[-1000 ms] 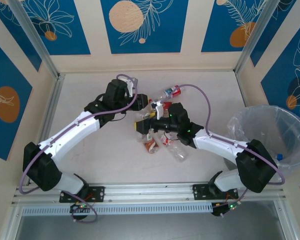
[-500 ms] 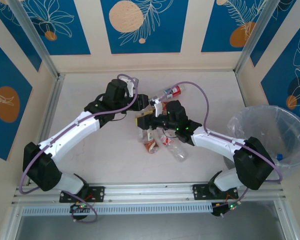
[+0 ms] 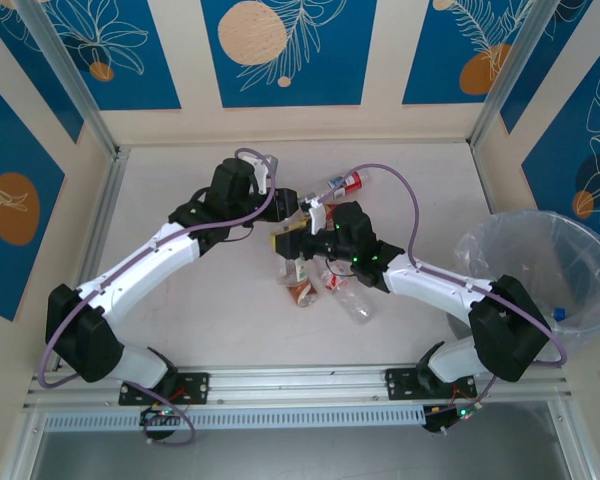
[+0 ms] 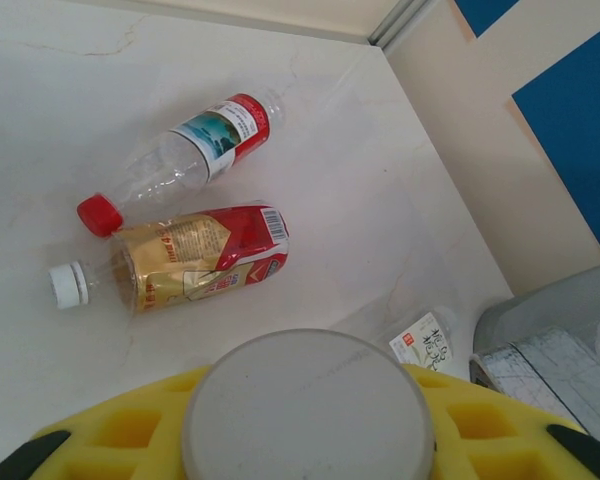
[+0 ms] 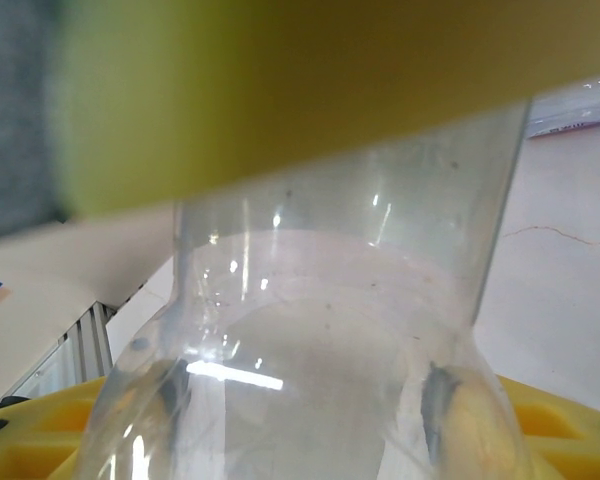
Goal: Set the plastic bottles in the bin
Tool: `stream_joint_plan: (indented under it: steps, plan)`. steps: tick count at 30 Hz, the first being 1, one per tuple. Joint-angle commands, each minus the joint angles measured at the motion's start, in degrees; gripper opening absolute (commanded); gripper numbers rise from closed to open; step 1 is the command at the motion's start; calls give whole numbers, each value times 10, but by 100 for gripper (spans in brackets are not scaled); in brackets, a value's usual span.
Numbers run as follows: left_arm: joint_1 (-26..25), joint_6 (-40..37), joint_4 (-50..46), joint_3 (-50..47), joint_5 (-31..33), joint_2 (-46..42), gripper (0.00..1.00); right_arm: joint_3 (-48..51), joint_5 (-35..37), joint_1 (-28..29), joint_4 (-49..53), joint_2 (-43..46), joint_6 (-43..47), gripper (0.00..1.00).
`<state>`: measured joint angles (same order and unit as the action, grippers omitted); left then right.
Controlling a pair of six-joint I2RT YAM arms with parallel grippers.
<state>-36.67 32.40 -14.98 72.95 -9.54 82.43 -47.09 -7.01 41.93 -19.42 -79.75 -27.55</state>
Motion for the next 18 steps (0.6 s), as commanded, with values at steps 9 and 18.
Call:
stream_joint_plan:
  steps: [9,18]
  plan:
    - [-6,-6,46,-15,-15,-24,81,10,5,10,16,15,33,53]
    - [1,-16,70,-37,-9,-35,99,7,17,13,28,12,40,51]
